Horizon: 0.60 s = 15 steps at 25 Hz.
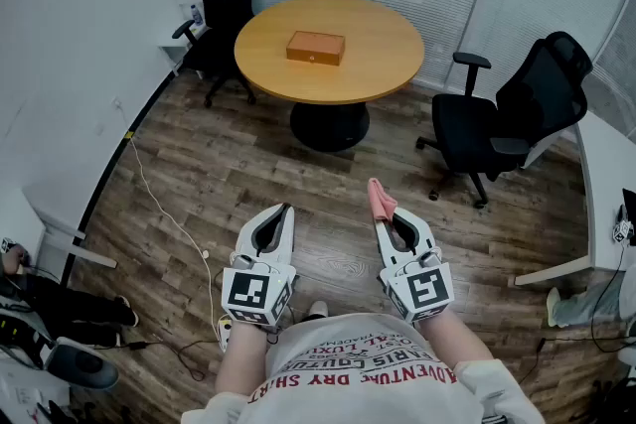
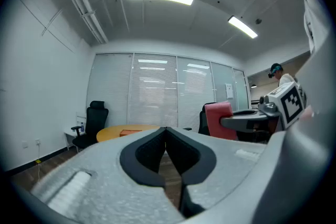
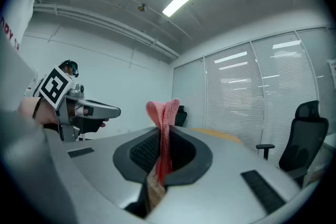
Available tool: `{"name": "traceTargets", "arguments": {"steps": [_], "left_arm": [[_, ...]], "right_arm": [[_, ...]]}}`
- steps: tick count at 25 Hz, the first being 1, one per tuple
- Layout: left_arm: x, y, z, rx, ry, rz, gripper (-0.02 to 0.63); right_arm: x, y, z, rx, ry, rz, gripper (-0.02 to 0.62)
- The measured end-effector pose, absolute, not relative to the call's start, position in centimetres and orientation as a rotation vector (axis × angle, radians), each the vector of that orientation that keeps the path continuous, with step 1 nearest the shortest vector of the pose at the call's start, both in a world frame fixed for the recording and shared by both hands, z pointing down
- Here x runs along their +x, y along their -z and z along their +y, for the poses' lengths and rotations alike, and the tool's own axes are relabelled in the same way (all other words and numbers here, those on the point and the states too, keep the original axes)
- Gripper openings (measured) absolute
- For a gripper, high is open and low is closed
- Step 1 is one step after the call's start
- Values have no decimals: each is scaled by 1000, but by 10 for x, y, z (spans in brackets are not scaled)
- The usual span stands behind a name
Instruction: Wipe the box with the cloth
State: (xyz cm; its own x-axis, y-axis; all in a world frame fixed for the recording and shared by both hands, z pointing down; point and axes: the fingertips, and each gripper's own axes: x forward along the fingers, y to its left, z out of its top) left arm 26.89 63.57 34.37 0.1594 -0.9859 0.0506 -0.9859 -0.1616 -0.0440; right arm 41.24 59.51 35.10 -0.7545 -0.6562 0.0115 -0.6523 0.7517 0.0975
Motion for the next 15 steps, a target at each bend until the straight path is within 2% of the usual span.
{"name": "traceTargets", "arguments": {"steps": [15], "left_arm": [[239,-351,623,-2430,96,2002,9]], "right_arm": [[384,-356,583,1174,123,-2865,26]]}}
